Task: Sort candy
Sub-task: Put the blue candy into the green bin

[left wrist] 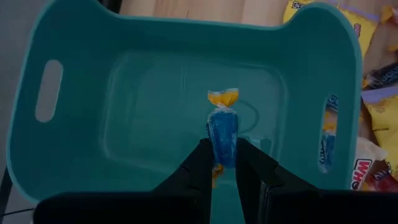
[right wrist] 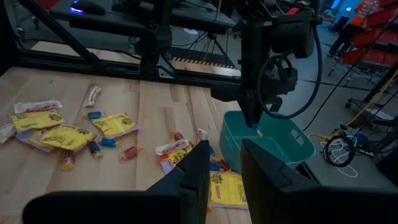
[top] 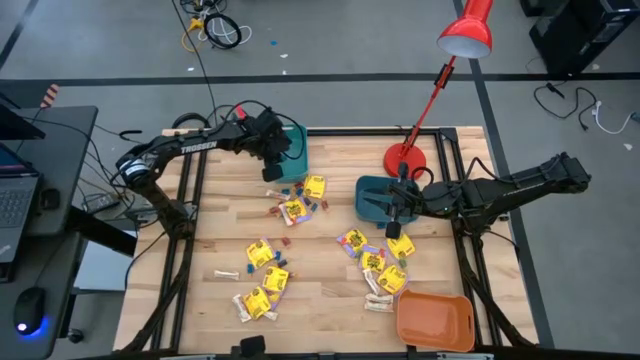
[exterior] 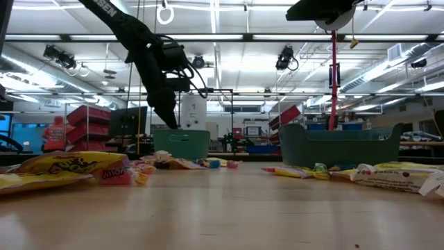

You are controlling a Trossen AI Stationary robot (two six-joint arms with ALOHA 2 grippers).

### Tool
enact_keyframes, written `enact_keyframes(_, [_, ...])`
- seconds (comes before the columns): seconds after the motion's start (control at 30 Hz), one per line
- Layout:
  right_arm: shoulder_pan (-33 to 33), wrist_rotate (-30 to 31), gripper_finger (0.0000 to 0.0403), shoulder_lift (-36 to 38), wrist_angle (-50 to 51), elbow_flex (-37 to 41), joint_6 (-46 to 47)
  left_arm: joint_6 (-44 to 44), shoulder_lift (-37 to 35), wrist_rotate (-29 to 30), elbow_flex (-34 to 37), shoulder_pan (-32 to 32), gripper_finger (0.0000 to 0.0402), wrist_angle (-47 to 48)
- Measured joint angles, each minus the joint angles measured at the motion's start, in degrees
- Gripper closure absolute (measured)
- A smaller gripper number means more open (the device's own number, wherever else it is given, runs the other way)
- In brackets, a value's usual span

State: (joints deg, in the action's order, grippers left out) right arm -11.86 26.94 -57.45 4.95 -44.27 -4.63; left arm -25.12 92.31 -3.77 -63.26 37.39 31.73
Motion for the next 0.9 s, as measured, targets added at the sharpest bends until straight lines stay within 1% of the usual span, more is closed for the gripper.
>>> enact_keyframes(0.43, [0.00, 0.02, 0.0325, 0.00, 2.32, 0.00, 2.12, 0.52, 0.00, 0.04, 0.00, -0.04, 0.0348, 1.49])
enact_keyframes(0.73, [0.00, 0.02, 0.0325, 0.00, 2.29, 0.00, 2.15, 1.27, 0.00, 0.52, 0.00, -0.04, 0.0325, 1.46])
enact_keyframes(0.9, [0.00, 0.02, 0.0325, 0.00, 2.28, 0.00, 2.15, 1.40, -0.01, 0.66, 0.00, -0.04, 0.0319, 1.46])
